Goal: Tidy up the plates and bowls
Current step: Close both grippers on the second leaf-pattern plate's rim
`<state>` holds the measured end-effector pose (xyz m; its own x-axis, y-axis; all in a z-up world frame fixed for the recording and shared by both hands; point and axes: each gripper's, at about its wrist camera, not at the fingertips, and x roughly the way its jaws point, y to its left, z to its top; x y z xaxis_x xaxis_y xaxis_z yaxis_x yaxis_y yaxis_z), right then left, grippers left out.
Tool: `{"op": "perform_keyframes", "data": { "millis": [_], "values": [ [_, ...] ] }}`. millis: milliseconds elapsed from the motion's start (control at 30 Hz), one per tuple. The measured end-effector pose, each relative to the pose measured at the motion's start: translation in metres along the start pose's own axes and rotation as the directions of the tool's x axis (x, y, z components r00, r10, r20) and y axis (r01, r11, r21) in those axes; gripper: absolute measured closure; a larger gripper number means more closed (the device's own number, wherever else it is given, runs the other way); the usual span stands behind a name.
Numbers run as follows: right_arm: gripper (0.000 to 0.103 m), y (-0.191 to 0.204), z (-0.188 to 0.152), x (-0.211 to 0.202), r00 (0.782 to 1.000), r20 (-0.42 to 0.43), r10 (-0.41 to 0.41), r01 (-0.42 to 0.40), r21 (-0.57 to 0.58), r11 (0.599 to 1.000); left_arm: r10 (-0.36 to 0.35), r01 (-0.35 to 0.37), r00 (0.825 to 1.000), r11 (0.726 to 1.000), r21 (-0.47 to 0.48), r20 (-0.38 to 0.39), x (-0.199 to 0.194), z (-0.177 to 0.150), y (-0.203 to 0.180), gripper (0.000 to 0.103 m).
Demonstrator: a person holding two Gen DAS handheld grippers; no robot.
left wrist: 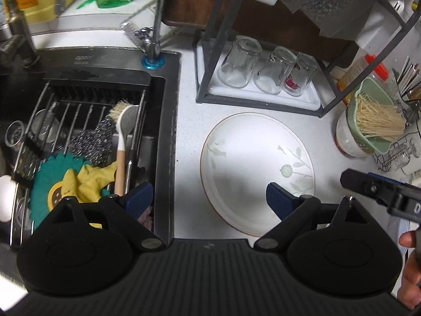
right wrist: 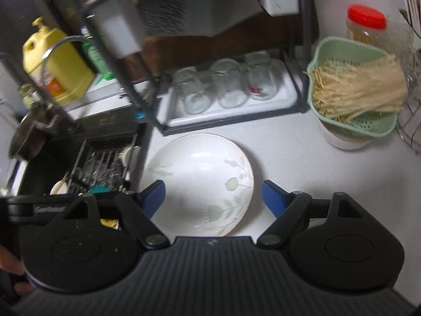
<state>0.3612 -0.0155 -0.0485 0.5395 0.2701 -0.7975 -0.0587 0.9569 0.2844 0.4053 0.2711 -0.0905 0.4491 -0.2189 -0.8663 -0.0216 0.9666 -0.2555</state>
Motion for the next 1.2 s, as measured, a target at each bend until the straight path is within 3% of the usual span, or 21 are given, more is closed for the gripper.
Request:
{"op": "perform_keyframes", "data": {
  "millis": [200,367,467,633,733,767,900,1000,1200],
  "values": [
    [0.027,-0.009,0.003,0.031,0.999,-0.014,-0.043,0.043,0.051,0.998,-0.052,0.053,0.998,0.998,0.026,-0.043,0.033,0.018,0.007,0.011],
    [0.028,-0.013,0.004,0.058,0.997,-0.056,-0.044,0.048,0.069,0.996,-0.104,0.107,0.992,0.994,0.031,-0.073,0.054,0.025,0.007,0.030],
    [0.028,-0.013,0.003,0.069,0.995,-0.054,-0.085,0.088,0.068,0.994,-0.136,0.139,0.987,0.990,0.028,-0.087,0.064,0.024,0.009,0.040],
    [0.035,-0.015,-0.001,0.079,0.992,-0.060,-0.114,0.120,0.104,0.987,-0.138,0.142,0.986,0.989,0.035,-0.099,0.073,0.019,0.009,0.050],
    [0.050,-0.014,-0.003,0.084,0.991,-0.058,-0.124,0.128,0.076,0.989,-0.140,0.146,0.984,0.988,0.043,-0.109,0.079,0.018,0.008,0.052],
    [0.060,-0.015,-0.003,0.087,0.990,-0.061,-0.125,0.129,0.063,0.990,-0.137,0.142,0.985,0.989,0.044,-0.106,0.079,0.017,0.007,0.052],
    [0.075,-0.022,-0.003,0.095,0.990,-0.081,-0.115,0.122,0.084,0.989,-0.129,0.136,0.986,0.989,0.061,-0.107,0.082,0.016,0.006,0.054],
    [0.083,-0.028,-0.004,0.099,0.990,-0.090,-0.107,0.117,0.118,0.986,-0.131,0.139,0.985,0.988,0.063,-0.114,0.087,0.017,0.006,0.055],
    [0.085,-0.029,-0.005,0.105,0.992,-0.079,-0.098,0.106,0.102,0.989,-0.131,0.142,0.983,0.986,0.083,-0.128,0.096,0.017,0.005,0.055]
  ]
}}
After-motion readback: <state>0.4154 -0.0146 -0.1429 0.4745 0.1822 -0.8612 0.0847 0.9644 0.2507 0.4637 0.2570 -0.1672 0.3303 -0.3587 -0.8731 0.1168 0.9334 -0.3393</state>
